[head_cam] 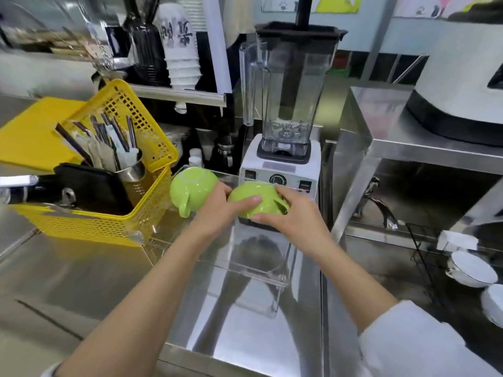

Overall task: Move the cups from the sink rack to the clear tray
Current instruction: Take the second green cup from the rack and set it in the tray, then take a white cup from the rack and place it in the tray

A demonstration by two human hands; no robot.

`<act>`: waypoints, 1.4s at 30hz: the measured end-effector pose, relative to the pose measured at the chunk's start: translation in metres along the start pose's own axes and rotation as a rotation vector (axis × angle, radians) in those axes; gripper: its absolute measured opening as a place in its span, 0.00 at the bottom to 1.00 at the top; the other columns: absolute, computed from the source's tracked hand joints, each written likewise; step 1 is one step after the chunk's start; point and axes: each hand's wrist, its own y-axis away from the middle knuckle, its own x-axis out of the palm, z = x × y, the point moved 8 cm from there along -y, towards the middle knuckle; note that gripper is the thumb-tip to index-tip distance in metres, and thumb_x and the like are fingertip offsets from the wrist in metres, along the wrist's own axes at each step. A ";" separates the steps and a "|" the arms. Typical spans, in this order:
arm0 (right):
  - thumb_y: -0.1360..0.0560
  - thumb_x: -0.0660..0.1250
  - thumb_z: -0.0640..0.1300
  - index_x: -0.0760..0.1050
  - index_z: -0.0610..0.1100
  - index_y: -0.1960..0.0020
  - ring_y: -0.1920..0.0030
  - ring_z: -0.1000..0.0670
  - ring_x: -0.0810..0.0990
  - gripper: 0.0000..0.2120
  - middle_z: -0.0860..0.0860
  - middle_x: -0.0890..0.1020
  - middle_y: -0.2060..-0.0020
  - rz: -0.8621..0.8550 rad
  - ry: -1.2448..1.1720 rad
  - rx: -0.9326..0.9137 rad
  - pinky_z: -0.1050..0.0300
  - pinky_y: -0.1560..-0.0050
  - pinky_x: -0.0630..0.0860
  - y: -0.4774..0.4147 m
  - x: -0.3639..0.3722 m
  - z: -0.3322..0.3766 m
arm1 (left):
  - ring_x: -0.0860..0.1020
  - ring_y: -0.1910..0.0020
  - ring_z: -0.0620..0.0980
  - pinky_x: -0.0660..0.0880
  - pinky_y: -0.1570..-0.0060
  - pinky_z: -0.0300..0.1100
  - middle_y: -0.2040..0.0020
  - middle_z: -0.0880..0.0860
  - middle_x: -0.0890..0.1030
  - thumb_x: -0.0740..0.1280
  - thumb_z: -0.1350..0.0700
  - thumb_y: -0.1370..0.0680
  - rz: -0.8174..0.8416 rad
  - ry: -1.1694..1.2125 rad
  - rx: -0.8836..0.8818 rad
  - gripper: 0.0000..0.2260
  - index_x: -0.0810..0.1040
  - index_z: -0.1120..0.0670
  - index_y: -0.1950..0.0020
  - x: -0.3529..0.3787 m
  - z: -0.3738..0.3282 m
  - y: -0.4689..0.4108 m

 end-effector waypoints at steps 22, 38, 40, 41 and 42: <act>0.33 0.72 0.53 0.61 0.46 0.32 0.40 0.40 0.73 0.34 0.45 0.73 0.38 -0.029 0.428 -0.021 0.48 0.47 0.70 -0.026 0.036 -0.006 | 0.69 0.37 0.56 0.65 0.32 0.52 0.37 0.58 0.67 0.72 0.54 0.30 0.290 -0.471 0.061 0.34 0.60 0.49 0.27 0.002 0.011 -0.033; 0.30 0.67 0.59 0.54 0.50 0.26 0.29 0.49 0.63 0.38 0.51 0.64 0.29 -0.185 0.183 -0.082 0.47 0.30 0.63 0.007 -0.051 -0.026 | 0.61 0.28 0.51 0.60 0.30 0.46 0.28 0.54 0.63 0.67 0.44 0.27 0.046 -0.501 0.356 0.33 0.58 0.53 0.27 0.062 -0.054 -0.004; 0.30 0.66 0.60 0.53 0.50 0.26 0.28 0.49 0.62 0.39 0.50 0.63 0.28 -0.264 0.220 -0.023 0.46 0.30 0.63 0.023 -0.095 -0.059 | 0.62 0.28 0.50 0.60 0.31 0.46 0.28 0.53 0.64 0.66 0.44 0.27 0.149 -0.523 0.406 0.32 0.58 0.53 0.27 0.116 -0.071 0.006; 0.30 0.66 0.60 0.53 0.50 0.26 0.28 0.49 0.62 0.39 0.50 0.62 0.27 -0.270 0.222 -0.013 0.46 0.29 0.62 0.025 -0.102 -0.067 | 0.62 0.28 0.50 0.60 0.31 0.46 0.28 0.52 0.64 0.65 0.43 0.26 0.162 -0.539 0.419 0.32 0.58 0.52 0.27 0.125 -0.072 0.009; 0.30 0.66 0.60 0.53 0.50 0.26 0.28 0.49 0.62 0.39 0.50 0.62 0.27 -0.269 0.211 0.002 0.47 0.29 0.62 0.028 -0.107 -0.072 | 0.62 0.28 0.51 0.60 0.31 0.46 0.28 0.52 0.64 0.65 0.43 0.26 0.161 -0.550 0.434 0.32 0.58 0.52 0.27 0.130 -0.073 0.011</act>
